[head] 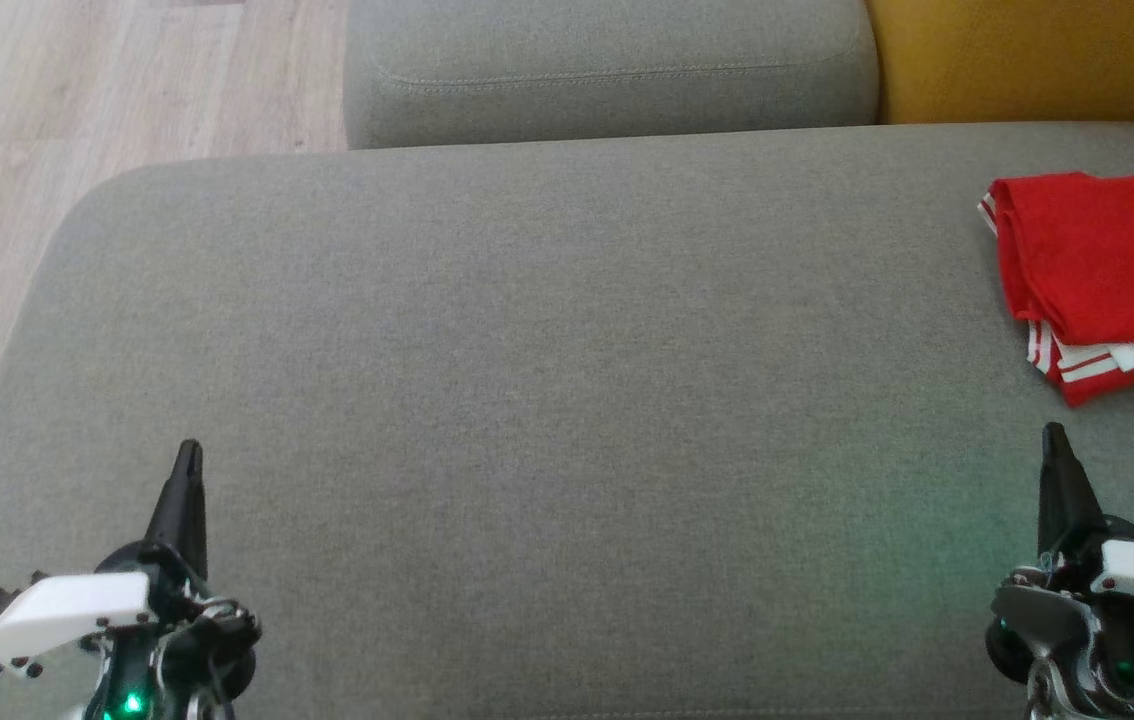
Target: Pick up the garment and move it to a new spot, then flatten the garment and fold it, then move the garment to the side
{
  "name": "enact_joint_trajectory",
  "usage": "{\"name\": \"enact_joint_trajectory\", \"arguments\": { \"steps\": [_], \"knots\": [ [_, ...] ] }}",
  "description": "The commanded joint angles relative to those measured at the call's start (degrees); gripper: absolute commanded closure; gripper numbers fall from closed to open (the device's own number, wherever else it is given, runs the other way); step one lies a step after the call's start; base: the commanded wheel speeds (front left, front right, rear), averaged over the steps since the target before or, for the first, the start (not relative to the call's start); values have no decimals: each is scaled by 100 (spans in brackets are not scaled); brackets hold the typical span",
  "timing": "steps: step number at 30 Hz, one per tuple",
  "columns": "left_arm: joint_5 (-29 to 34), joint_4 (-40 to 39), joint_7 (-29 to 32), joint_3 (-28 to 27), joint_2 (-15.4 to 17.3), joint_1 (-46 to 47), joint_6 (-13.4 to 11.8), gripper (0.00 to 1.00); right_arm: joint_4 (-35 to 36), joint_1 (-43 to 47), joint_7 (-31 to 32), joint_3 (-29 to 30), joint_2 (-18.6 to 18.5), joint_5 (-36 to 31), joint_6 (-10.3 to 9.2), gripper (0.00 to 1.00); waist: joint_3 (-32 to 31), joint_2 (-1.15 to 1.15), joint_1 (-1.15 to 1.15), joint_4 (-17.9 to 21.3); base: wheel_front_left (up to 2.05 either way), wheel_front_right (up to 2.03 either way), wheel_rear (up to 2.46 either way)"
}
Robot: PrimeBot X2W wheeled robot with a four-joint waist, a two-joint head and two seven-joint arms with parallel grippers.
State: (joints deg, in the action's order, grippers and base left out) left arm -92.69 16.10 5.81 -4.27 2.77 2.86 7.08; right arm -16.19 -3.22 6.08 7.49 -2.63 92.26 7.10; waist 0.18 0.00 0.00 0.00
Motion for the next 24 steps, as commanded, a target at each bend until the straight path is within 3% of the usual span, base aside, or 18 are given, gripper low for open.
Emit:
{"name": "enact_joint_trajectory", "arguments": {
  "steps": [1, 24],
  "knots": [
    [21, -206, 37, -187, 41, 330, 41, 100, 218, -295, 25, -117, -43, 7, 39, 100, 0, 0, 0, 0, 0, 0, 0],
    [32, -206, 48, -200, 32, 331, 41, 100, 217, -296, 31, -109, -37, 0, 39, 100, 0, 0, 0, 0, 0, 0, 0]
  ]
}}
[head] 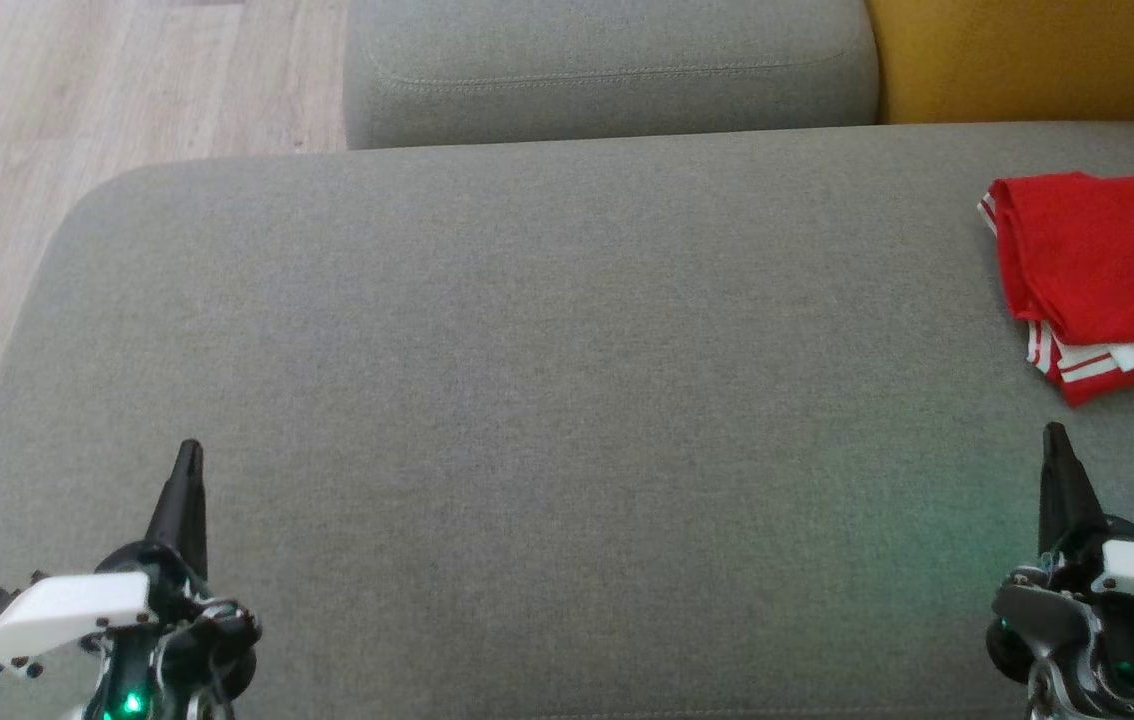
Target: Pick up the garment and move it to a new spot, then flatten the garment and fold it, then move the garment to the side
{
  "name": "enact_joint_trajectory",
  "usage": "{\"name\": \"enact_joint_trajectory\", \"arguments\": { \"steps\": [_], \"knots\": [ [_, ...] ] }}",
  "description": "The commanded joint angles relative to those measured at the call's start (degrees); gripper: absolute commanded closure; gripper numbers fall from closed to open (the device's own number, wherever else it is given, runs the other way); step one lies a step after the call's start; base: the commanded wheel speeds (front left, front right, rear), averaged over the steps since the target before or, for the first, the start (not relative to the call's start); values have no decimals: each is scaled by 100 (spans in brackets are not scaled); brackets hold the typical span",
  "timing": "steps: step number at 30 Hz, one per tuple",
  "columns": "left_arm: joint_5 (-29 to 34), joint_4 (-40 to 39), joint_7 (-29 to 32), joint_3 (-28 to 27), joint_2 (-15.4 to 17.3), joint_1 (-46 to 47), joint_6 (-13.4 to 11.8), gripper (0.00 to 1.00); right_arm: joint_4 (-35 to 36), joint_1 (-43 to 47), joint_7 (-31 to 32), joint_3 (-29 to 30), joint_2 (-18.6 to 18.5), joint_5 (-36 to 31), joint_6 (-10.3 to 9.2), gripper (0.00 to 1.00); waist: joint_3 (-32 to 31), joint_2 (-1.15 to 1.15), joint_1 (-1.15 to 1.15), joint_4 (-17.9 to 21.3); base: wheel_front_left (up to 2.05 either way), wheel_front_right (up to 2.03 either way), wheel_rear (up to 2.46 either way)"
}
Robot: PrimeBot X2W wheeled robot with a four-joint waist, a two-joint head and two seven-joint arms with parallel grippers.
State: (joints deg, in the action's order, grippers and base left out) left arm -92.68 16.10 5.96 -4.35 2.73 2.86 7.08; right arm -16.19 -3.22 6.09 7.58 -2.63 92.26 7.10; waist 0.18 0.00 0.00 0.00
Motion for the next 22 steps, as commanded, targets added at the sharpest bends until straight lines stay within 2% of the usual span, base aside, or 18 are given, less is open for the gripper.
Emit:
{"name": "enact_joint_trajectory", "arguments": {
  "steps": [1, 22],
  "knots": [
    [31, -206, 33, -193, 36, 330, 41, 100, 217, -296, 30, -117, -37, 0, 39, 100, 0, 0, 0, 0, 0, 0, 0],
    [38, -206, 40, -201, 30, 331, 41, 100, 217, -296, 34, -112, -33, -4, 39, 100, 0, 0, 0, 0, 0, 0, 0]
  ]
}}
